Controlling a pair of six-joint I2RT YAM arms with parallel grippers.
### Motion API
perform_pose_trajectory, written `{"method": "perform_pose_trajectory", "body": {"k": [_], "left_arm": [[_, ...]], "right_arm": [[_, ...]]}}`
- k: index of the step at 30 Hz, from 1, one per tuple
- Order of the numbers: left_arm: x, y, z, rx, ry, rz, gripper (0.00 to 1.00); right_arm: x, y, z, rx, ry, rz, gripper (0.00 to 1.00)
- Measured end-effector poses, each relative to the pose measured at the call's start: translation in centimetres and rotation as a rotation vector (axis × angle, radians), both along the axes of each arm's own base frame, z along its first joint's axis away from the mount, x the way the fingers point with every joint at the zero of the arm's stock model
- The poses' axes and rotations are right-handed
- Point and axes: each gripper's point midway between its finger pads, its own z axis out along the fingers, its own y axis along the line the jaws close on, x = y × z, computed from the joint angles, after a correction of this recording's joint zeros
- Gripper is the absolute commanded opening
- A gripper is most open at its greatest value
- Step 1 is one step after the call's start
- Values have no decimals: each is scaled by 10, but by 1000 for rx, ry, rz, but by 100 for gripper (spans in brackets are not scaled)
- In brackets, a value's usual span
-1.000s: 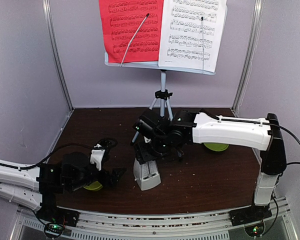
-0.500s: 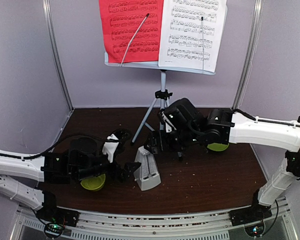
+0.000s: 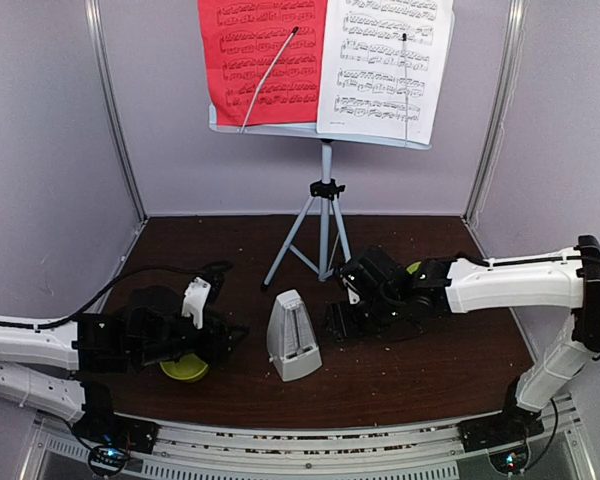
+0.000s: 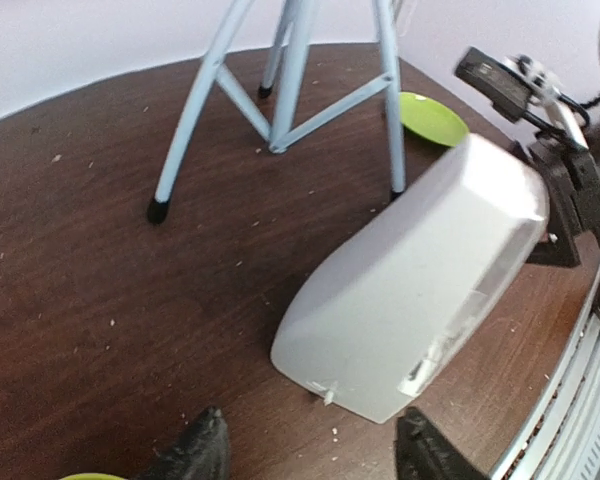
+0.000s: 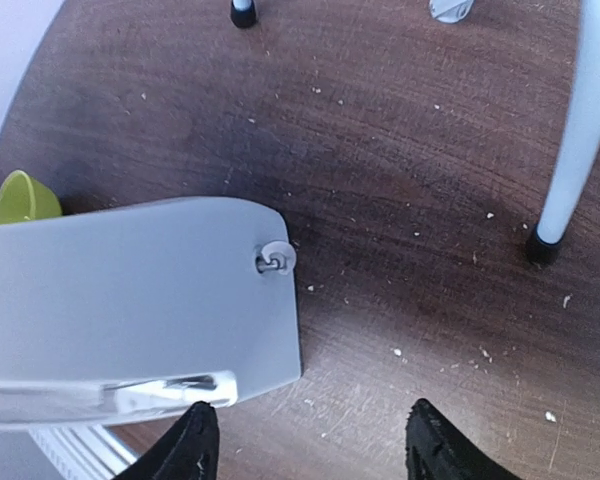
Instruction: Set up the instrument practice props
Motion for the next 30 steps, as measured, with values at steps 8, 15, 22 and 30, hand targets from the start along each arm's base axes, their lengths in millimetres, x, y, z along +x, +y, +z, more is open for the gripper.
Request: {"method": "perform_pose_trajectory", "body": {"k": [8,15,22,30], "left_arm": [[30,22,-60,124,205,105,44],[37,-15,-83,175,316,23,40],[54,-29,-94,156,360,15,42],[92,-53,-68,92,303,1,60]], "right_arm": [[4,7,-36,-76,4,72,60],[-3,19,-60,-24,33,117,60],[-15,28,-77,11,70,136,62],[-40,53,-71,79,97,192,66]]}}
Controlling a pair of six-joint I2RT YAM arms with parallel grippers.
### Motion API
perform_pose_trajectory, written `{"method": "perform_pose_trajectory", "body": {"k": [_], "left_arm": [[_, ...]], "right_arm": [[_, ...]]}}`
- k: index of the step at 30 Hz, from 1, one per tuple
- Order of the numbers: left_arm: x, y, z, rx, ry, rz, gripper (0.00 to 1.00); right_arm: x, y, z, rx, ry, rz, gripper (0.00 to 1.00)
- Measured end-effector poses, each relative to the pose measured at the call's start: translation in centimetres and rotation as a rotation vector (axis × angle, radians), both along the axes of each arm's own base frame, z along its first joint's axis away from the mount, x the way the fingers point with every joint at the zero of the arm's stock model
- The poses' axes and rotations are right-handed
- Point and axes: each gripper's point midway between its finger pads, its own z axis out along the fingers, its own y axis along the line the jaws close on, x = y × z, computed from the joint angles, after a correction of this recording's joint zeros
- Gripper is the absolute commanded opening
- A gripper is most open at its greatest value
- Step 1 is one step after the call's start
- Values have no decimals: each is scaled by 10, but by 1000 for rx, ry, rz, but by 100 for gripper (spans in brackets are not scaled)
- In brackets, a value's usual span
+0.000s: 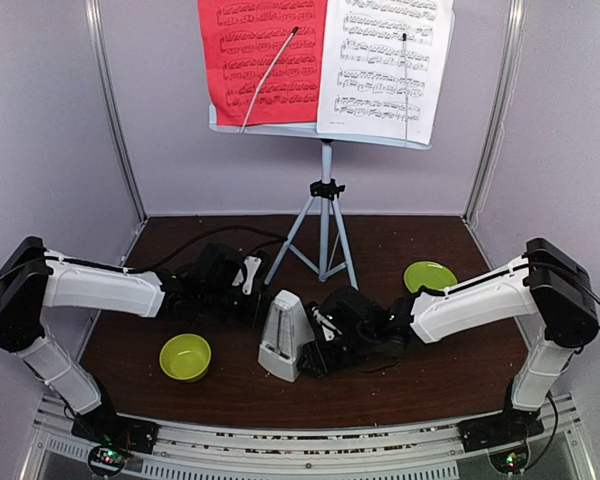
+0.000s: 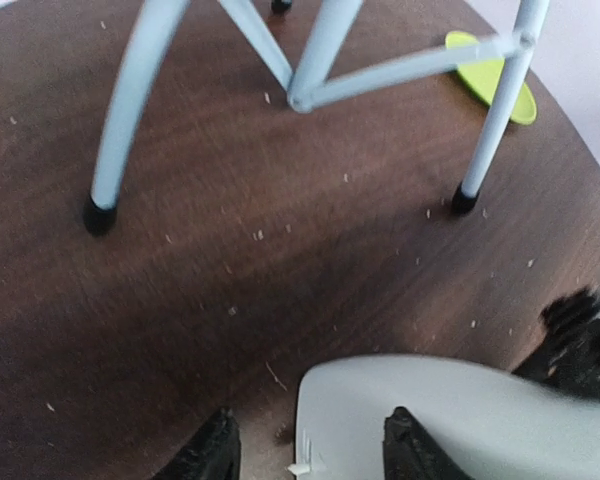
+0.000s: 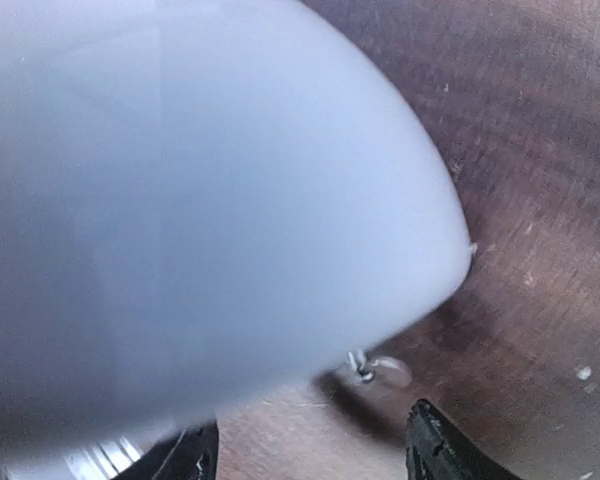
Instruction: Set up the instrument practice props
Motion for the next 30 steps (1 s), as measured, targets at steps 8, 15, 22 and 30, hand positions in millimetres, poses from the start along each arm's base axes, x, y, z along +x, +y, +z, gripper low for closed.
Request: {"method": "perform_pose_trajectory", "body": {"k": [8,15,22,30], "left_arm": [[-1,36,84,-103,-193,71,97],[-43,58,143,-224,-339,58,98],[-87,29,129,-202,-319,-44,98],[-91,1,75,-50,-256,-45,98]], "right_arm": [[-5,1,5,52,5,-25,71],[-8,-34,21,91,-26,-77,73],[3,-53,29,112,-57,-142,74],[7,-53,34,131,-75,-157,74]]}}
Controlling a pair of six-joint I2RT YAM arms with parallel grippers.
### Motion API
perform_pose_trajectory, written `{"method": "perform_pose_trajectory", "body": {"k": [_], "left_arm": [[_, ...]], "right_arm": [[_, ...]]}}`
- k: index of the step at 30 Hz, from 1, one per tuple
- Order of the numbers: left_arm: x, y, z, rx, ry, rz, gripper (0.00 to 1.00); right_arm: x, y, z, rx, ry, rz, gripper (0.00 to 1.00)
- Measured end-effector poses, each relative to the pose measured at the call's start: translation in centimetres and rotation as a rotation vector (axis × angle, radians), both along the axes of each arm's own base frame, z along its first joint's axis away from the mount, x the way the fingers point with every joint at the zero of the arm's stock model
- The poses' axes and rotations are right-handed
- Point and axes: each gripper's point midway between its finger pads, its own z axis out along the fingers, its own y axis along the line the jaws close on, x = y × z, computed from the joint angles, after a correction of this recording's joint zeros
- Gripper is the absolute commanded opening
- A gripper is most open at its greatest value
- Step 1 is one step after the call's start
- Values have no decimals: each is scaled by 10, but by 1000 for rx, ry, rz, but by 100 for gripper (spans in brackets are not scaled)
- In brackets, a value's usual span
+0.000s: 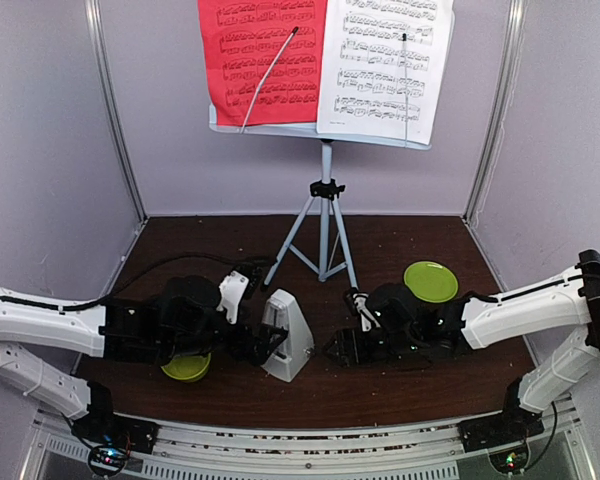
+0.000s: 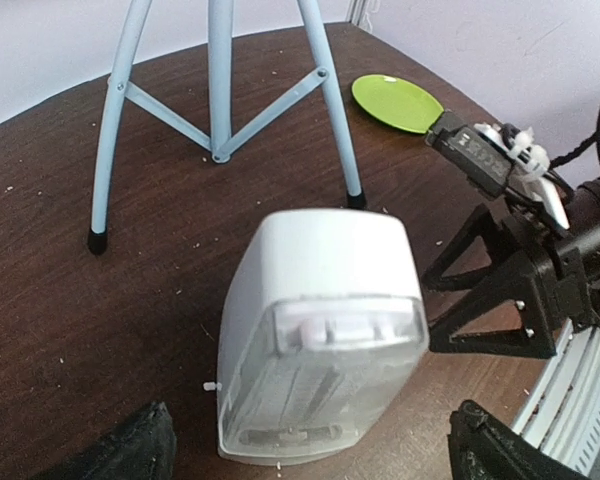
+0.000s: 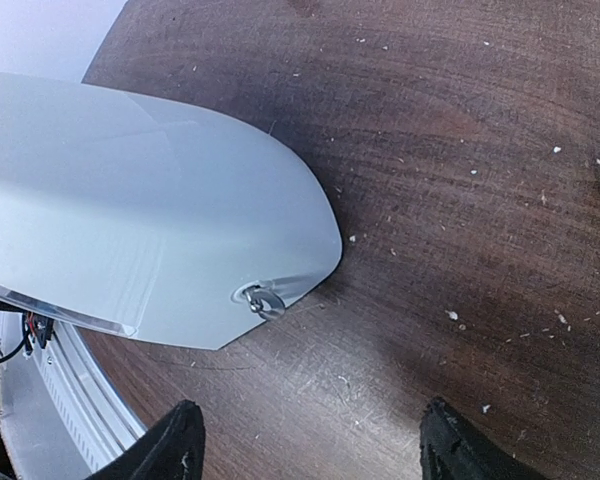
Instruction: Set up the instrument practice props
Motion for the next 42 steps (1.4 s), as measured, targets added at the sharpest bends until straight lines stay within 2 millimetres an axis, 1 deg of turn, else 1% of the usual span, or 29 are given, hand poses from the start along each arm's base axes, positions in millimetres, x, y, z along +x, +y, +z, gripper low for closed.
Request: {"method": "perform_pose_trajectory", "body": {"k": [3,8,13,17,19,23,26,31,34,37,39,42], "left_arm": [[9,-7,-7,31,-4,38,98],[24,-13,-15,75,-24,104,97],[32,-21,-31,115,-24,131,89],[35,-27,-43,127,-7,137,81],[35,-29,-45,120,-3,136,78],[36,-33,-44,107,-10,136,58],[36,-34,-43,117,-24,127,47],[35,-31,-39,170,-40,103,39],[34,-26,-26,196,-64,86,36],[34,-22,4,173,-114,75,31],[34,-20,26,139,-149,72,29],[34,-18,54,88,-196,70,29]], "right_arm": [[0,0,0,-4,2,0,74],[-1,-3,-1,-16,7,-2,74],[0,-5,4,-18,1,-9,73],[1,-5,7,-15,-6,-13,73],[1,-6,6,-17,-6,-15,73],[1,-6,6,-17,-7,-16,72],[2,-5,8,-12,-11,-15,68],[6,2,17,26,-46,-5,61],[9,8,28,61,-84,7,54],[11,16,45,109,-142,32,48],[13,20,57,144,-181,49,48],[13,25,68,177,-207,72,48]]}}
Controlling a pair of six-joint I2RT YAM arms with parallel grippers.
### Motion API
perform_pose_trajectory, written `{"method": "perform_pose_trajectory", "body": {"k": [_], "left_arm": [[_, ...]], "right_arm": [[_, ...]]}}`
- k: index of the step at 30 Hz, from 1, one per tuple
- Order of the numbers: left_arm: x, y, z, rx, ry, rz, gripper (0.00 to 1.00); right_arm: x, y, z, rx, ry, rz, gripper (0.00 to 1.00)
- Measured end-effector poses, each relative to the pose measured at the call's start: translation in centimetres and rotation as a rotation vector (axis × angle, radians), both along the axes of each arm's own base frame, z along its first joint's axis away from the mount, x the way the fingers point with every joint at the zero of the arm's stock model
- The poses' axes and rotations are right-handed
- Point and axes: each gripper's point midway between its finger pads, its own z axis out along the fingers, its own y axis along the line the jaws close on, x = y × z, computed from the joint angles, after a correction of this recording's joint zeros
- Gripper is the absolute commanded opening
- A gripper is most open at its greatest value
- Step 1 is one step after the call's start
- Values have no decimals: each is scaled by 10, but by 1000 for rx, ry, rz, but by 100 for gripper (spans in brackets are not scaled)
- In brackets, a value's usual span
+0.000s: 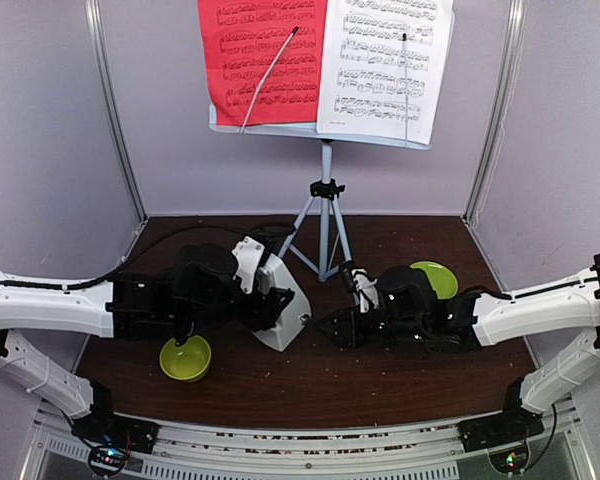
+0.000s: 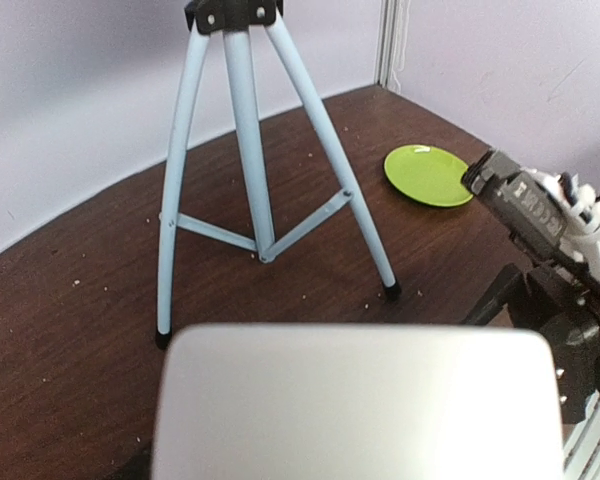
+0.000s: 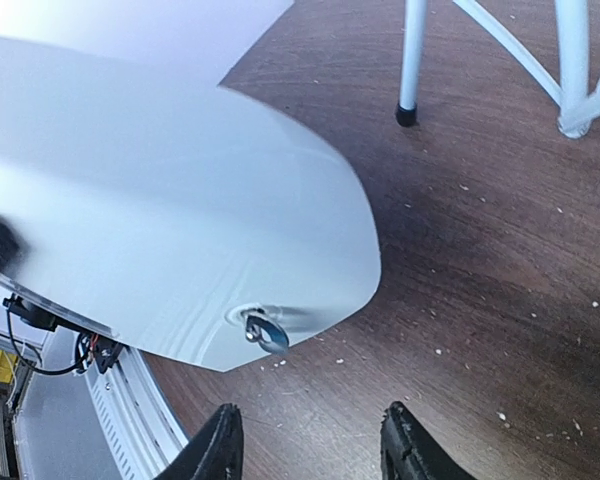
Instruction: Set up the instrument practice props
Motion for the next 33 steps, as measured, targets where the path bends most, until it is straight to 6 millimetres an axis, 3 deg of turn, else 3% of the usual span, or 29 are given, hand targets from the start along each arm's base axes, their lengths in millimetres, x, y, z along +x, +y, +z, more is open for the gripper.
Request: {"method": "perform_pose_trajectory", "body": {"k": [3,9,18,24,33], "left_arm": [[0,2,16,-25,-35,-8,29],[0,1,17,-4,-57,-24,28],[-1,-3,22,-9,-81,-50,27],[-4,-10,30,-39,-96,-84,27],[-4,-13,36,-56,-116,-100,25]], "right_arm": [[-2,6,7,22,-10,26,48],[-2,19,19,72,-19,59,46],[-1,23,12,70,5,56,42],[1,28,17,86,7,56,36],[6,31,22,117,23,51,18]]}}
